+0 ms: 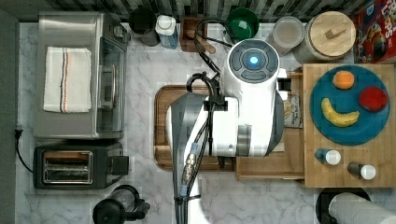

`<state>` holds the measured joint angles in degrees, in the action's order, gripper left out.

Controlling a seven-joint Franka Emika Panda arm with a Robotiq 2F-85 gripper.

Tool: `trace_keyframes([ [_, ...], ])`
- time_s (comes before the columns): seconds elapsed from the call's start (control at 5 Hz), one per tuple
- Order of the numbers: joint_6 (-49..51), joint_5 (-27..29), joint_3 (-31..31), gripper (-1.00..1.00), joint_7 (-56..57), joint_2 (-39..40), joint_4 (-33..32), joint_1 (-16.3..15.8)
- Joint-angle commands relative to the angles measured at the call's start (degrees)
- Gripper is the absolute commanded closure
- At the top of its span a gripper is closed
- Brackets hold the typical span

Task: Close the drawer.

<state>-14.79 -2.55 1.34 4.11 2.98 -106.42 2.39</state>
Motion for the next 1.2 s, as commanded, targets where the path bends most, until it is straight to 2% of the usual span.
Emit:
trace_keyframes([
  [0.2, -0.1, 0.0, 0.0, 1.0, 0.6, 0.0, 0.0, 0.0],
  [0.4, -6.5, -1.6, -0.8, -1.0, 9.8, -3.5, -6.4, -0.5],
  [0.6, -10.5, -2.8, 3.6, -1.0, 18.3, -6.4, -10.8, -7.0],
  [0.8, -15.3, -2.3, 2.1, -1.0, 26.1, -8.5, -15.2, -7.5],
  [1.0, -19.7, -4.4, -0.6, -1.0, 29.7, -10.0, -19.0, -8.1],
  [1.2, -19.9, -2.9, -1.0, -1.0, 34.8, -8.0, -18.9, -9.1],
])
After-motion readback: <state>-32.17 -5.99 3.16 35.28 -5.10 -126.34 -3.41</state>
